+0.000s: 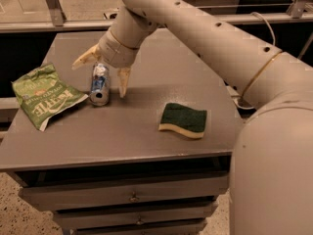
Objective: Move redbull can near green jalapeno chip bag
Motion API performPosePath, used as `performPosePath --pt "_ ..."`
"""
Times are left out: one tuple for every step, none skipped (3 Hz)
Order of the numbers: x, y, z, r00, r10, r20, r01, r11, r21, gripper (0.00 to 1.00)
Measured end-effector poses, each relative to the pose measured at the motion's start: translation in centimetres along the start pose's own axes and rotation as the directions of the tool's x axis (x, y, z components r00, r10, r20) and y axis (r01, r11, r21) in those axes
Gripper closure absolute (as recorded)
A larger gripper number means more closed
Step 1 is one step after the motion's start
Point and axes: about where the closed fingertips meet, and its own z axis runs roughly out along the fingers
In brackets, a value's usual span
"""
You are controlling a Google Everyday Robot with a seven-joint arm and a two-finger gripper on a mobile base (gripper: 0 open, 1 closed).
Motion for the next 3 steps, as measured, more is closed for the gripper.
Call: performPosePath --pt "-0.5 2.9 -4.8 0.989 0.099 -0.109 -0.09 0.9925 0.083 0.06" --pt "-2.4 7.1 -14.1 0.921 0.264 -0.288 -0.198 0.9508 0.238 0.04" --pt "-2.1 8.4 -14.7 0.913 0.277 -0.298 -0.212 0.9489 0.234 0.0"
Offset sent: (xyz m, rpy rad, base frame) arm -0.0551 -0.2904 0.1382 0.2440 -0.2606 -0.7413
